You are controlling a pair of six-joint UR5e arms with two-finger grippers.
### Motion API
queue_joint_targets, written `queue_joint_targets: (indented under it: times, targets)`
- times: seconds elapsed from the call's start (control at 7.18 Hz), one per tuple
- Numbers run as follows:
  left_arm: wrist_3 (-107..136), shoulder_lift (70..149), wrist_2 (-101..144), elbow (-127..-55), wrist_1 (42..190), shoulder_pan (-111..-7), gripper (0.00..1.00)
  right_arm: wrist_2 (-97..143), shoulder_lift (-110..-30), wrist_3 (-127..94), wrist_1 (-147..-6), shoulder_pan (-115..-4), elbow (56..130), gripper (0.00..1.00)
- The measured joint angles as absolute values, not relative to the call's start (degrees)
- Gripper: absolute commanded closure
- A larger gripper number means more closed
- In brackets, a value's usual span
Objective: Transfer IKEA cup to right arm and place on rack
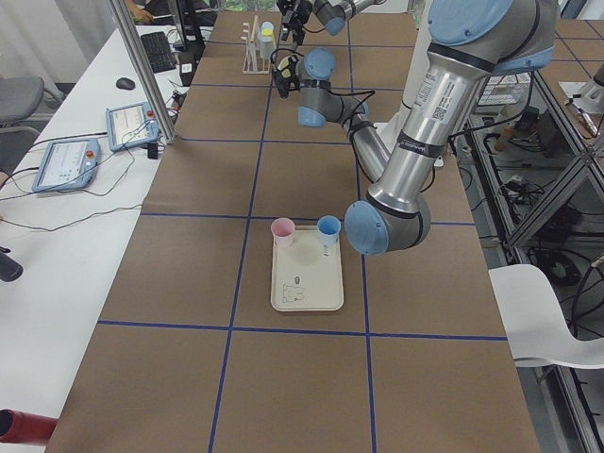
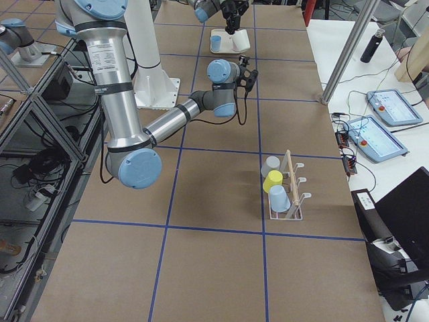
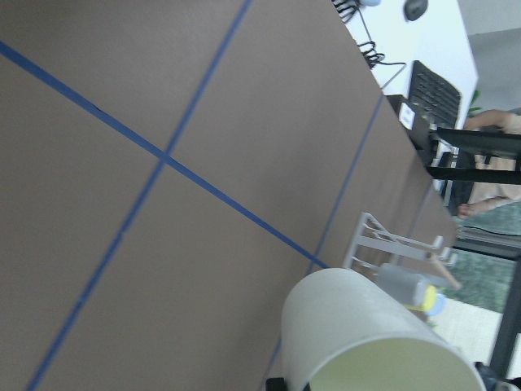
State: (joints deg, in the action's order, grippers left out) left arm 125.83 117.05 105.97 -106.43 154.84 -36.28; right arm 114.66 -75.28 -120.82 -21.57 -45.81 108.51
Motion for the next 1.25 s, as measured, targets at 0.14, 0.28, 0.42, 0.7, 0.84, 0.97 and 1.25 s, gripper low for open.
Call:
queue_joint_targets:
  times: [0.14, 0.28, 0.42, 0.7, 0.84, 0.97, 1.25]
  targets:
    - [130.4, 117.2, 104.4, -101.9, 165.8, -35.5, 1.00, 113.5, -74.1, -127.0, -17.2, -44.5, 108.3, 0.01]
    - [133.1, 117.3, 103.7, -99.0, 172.8, -34.8, 1.00, 111.7, -73.7, -131.3, -13.0, -43.0, 108.1, 0.01]
    - [134.6, 117.6, 102.5, -97.9, 176.3, -33.4, 1.00, 109.1, -73.1, -133.2, -10.7, -40.9, 108.0, 0.01]
    - [136.0, 118.9, 97.4, -97.3, 180.5, -29.0, 1.00, 105.6, -72.0, -134.3, -9.5, -38.1, 107.9, 0.01]
    - [136.2, 119.3, 96.0, -97.4, 181.4, -27.4, 1.00, 105.1, -71.7, -134.3, -9.4, -37.6, 107.9, 0.01]
    - [136.3, 119.5, 95.3, -97.4, 181.7, -26.1, 1.00, 104.9, -71.7, -134.4, -9.4, -37.3, 107.9, 0.01]
    - [136.3, 119.6, 93.9, -97.6, 182.0, -24.6, 1.00, 103.2, -71.6, -134.4, -9.3, -36.0, 108.1, 0.02]
